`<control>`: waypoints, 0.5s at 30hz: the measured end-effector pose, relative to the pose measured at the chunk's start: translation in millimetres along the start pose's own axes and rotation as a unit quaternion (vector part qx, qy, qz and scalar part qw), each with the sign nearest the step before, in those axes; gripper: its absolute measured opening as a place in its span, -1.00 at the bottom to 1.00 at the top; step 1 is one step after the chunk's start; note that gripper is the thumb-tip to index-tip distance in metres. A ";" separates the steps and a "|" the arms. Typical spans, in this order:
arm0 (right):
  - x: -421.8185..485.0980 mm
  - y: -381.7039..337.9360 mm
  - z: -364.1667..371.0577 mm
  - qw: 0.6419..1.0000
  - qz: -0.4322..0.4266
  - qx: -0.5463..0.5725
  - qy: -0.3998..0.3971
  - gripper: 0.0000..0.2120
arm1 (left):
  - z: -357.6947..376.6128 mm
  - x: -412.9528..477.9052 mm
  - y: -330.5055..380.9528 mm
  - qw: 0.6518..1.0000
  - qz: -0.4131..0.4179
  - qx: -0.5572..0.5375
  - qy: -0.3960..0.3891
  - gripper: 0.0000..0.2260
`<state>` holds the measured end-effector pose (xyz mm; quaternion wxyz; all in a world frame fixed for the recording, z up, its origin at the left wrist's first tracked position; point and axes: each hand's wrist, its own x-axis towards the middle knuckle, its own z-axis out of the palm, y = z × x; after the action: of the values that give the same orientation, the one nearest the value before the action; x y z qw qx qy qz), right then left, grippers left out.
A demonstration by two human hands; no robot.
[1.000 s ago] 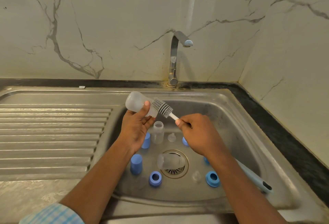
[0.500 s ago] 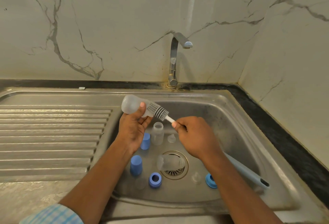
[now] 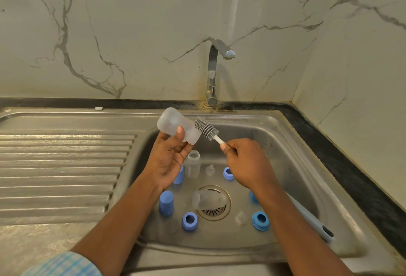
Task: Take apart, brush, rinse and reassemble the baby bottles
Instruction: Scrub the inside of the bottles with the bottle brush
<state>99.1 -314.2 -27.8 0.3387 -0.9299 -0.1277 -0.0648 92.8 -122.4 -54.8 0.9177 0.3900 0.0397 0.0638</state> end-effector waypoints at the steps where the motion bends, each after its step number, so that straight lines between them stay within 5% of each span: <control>1: -0.6 0.2 -0.4 1.000 -0.001 0.000 -0.001 -0.54 | -0.1 -0.1 0.4 1.000 0.000 0.003 -0.001 -0.01; 3: -1.5 0.3 -0.5 1.000 -0.005 -0.005 -0.002 -0.53 | 0.0 0.3 0.9 1.000 -0.001 0.025 0.000 -0.06; 8: -3.4 -2.3 -3.4 1.000 -0.010 0.009 0.005 -0.50 | -3.8 1.5 4.6 0.999 -0.030 0.007 0.016 -0.57; 15: -10.5 -17.0 4.7 1.000 -0.023 -0.016 -0.004 -0.55 | 1.4 -0.2 8.0 0.999 -0.012 0.015 0.026 -0.69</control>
<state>84.3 -300.7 -23.1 0.3216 -0.9323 -0.1496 -0.0711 92.1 -117.9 -48.1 0.9112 0.4012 0.0693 0.0625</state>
